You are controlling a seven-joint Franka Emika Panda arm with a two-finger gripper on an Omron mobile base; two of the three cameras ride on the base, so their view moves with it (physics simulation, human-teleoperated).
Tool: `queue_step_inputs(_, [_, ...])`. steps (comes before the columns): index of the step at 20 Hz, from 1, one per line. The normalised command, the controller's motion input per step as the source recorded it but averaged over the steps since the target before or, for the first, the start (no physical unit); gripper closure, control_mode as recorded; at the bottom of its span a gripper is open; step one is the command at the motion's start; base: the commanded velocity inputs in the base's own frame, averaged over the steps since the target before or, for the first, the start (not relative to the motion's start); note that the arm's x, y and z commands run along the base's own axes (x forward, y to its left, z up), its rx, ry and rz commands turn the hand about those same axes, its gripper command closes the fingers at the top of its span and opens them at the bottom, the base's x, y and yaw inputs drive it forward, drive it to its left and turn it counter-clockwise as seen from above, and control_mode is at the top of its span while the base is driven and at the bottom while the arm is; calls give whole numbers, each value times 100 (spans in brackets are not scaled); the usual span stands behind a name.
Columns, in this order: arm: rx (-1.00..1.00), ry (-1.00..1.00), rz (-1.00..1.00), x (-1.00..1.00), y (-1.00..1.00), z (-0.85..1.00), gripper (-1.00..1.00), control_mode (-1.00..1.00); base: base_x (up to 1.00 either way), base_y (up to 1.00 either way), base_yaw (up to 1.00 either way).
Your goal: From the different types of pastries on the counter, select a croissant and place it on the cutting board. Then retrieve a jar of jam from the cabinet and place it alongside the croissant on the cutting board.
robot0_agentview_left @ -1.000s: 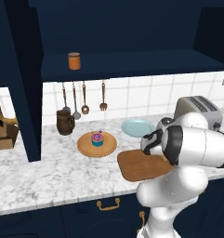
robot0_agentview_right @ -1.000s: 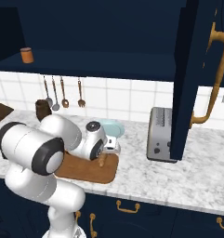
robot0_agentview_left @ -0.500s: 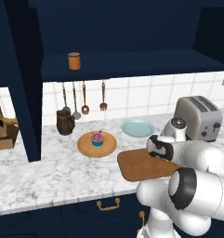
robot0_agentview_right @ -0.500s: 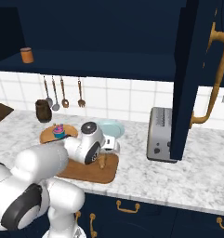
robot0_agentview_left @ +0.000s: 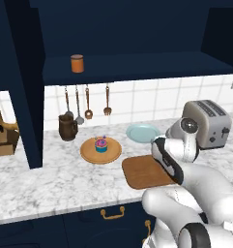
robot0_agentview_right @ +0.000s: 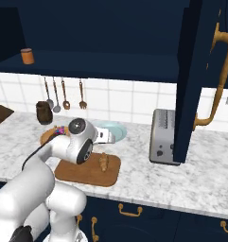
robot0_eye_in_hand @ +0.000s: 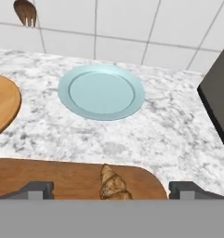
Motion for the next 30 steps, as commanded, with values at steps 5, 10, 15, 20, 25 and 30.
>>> queue_step_inputs(5, [-7,-16,0,-51,78,46,-100,-100,0,0,0])
queue_step_inputs(10, [-6,-14,0,-48,76,46,-100,-100,0,0,0])
queue_step_inputs(15, [-1,-7,0,-35,40,37,-100,-100,0,0,0])
queue_step_inputs(20, [0,-11,3,-33,45,15,-100,-100,0,0,0])
queue_step_inputs(25, [3,-6,22,-6,25,34,-100,-100,0,0,0])
queue_step_inputs(30, [6,-6,39,1,12,27,-100,-100,0,0,0])
